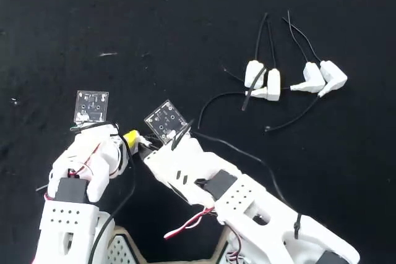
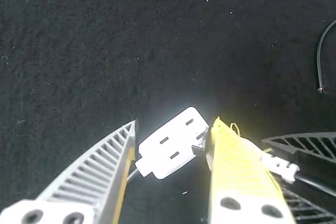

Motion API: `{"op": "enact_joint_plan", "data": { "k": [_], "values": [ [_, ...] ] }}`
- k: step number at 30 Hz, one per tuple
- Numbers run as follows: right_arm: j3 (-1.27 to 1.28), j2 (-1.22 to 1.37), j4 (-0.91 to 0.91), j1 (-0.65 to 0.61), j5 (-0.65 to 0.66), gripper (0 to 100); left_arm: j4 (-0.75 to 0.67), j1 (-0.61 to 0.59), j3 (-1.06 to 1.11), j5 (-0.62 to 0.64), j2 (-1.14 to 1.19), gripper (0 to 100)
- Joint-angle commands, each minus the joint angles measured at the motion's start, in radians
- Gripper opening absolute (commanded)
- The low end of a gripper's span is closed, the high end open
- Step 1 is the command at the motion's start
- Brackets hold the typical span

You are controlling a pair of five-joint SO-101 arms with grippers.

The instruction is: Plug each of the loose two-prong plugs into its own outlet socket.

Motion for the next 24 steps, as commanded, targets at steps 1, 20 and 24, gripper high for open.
{"op": "enact_joint_plan", "data": {
  "k": [1, 20, 24],
  "values": [
    [-0.018, -0.047, -0.04, 0.026, -0.011, 1.1, -0.008, 0.002, -0.002, 0.0, 0.002, 23],
    [-0.019, -0.047, -0.04, 0.026, -0.057, 1.1, -0.005, 0.039, -0.001, 0.0, 0.002, 23],
    [-0.018, -0.047, -0.04, 0.026, -0.054, 1.1, -0.008, -0.001, -0.01, 0.0, 0.002, 23]
  ]
}}
